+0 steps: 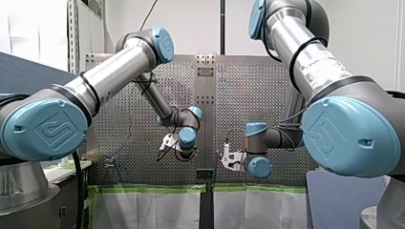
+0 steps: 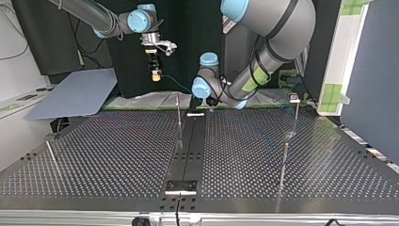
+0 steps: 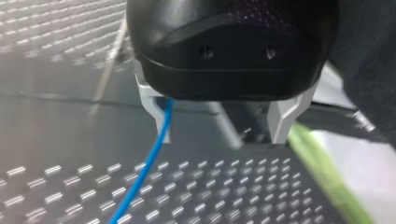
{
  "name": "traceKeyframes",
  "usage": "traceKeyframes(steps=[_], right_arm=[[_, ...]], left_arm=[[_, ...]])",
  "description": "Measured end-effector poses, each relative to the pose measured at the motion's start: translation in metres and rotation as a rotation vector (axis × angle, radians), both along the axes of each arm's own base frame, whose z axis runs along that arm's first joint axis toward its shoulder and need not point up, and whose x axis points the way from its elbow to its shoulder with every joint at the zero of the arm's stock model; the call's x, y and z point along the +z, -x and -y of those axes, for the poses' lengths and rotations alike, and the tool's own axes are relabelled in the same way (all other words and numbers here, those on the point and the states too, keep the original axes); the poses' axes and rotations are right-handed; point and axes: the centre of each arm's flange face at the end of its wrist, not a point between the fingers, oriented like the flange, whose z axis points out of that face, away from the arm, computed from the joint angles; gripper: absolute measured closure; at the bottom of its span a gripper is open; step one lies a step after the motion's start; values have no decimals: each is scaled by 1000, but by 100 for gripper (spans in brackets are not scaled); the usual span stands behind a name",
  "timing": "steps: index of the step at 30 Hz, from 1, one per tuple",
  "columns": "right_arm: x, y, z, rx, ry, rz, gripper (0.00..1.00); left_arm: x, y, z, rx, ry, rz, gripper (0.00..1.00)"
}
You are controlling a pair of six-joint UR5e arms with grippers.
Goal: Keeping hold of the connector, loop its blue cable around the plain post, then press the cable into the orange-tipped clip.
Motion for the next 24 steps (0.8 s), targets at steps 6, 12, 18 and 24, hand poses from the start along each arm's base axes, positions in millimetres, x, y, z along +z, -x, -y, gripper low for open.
traceKeyframes(steps=[6,12,18,24], right_arm=[[0,0,0,0,-2,-1,100],[0,0,0,0,-4,-2,100],[1,3,1,-7,-10,-6,100],[1,6,2,-17,-21,-13,100]], left_arm=[[-22,11,15,-46,40,-17,0],[-25,21,36,-95,116,-18,0],[-26,32,53,-140,190,-38,0],[-26,42,71,-186,274,-54,0]])
